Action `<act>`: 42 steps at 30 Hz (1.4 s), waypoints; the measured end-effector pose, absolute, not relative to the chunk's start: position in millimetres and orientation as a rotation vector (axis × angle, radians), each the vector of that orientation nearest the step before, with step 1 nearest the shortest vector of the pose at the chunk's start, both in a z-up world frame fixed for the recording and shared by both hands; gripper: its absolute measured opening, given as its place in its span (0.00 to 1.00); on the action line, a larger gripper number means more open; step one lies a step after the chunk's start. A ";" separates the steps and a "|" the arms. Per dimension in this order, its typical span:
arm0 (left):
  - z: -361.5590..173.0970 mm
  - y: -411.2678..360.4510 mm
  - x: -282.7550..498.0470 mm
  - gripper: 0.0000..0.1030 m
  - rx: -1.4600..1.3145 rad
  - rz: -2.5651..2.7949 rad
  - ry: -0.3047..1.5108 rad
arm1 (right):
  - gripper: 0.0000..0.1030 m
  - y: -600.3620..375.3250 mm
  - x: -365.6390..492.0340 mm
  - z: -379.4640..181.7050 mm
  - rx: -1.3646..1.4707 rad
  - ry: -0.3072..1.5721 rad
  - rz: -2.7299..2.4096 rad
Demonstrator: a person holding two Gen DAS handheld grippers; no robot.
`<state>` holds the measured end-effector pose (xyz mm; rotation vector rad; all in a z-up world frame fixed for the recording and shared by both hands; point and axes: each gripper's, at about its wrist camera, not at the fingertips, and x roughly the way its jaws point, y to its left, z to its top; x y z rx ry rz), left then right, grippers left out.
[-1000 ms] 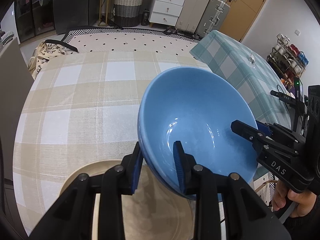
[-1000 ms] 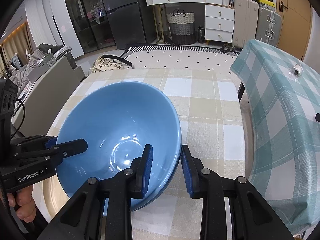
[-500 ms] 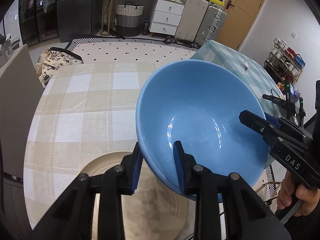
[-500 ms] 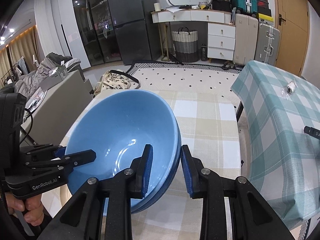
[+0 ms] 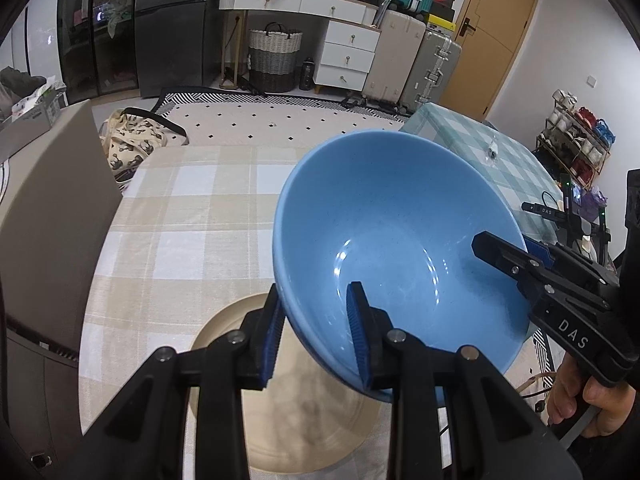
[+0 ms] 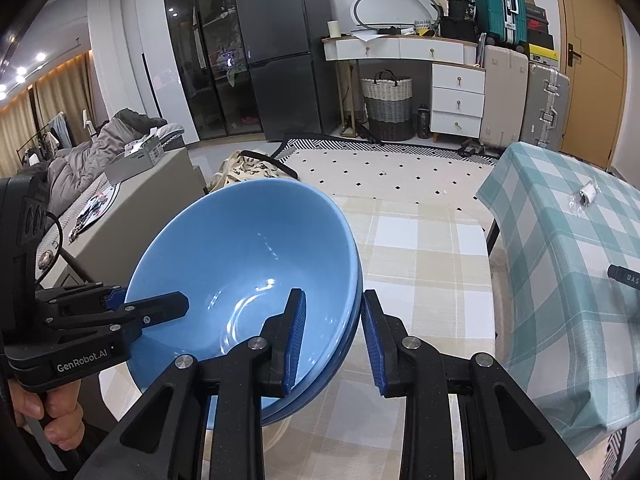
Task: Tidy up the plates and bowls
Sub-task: 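Lift the nested bowls with both grippers and carry them over the plate stack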
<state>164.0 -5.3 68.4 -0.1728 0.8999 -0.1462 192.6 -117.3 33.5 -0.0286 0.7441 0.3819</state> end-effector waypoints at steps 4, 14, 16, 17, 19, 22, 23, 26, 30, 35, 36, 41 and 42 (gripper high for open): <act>73.7 3.2 156.9 0.28 -0.176 -0.131 0.890 | 0.28 -109.5 185.6 40.1 -0.034 0.730 0.399; 76.4 30.3 137.4 0.28 -0.171 -0.083 0.892 | 0.28 -77.7 174.7 46.6 -0.078 0.724 0.453; 75.3 35.8 134.5 0.28 -0.169 -0.074 0.899 | 0.28 -71.8 172.9 46.3 -0.083 0.726 0.463; 74.8 38.5 133.0 0.28 -0.169 -0.069 0.902 | 0.28 -67.9 172.0 46.2 -0.089 0.727 0.469; 73.6 43.8 130.3 0.28 -0.169 -0.059 0.905 | 0.28 -61.3 171.3 45.4 -0.097 0.729 0.477; 70.8 50.1 127.7 0.28 -0.167 -0.046 0.912 | 0.28 -51.4 170.8 42.8 -0.109 0.735 0.489; 69.8 52.1 127.0 0.28 -0.168 -0.044 0.913 | 0.28 -49.3 171.3 41.2 -0.111 0.738 0.491; 63.2 56.1 128.1 0.28 -0.170 -0.039 0.929 | 0.29 -42.2 172.3 33.8 -0.124 0.757 0.498; 55.2 57.2 129.8 0.28 -0.160 -0.032 0.948 | 0.29 -35.0 174.4 22.6 -0.142 0.784 0.498; 43.9 58.7 132.6 0.28 -0.153 -0.019 0.974 | 0.29 -29.6 177.8 10.5 -0.156 0.811 0.501; 40.8 59.8 133.4 0.28 -0.155 -0.020 0.980 | 0.29 -28.9 178.4 8.2 -0.158 0.815 0.502; 28.8 57.2 137.1 0.28 -0.143 -0.014 1.006 | 0.29 -28.3 183.1 -2.5 -0.165 0.835 0.501; 26.5 57.0 138.1 0.28 -0.140 -0.014 1.015 | 0.29 -29.9 183.7 -3.8 -0.166 0.839 0.501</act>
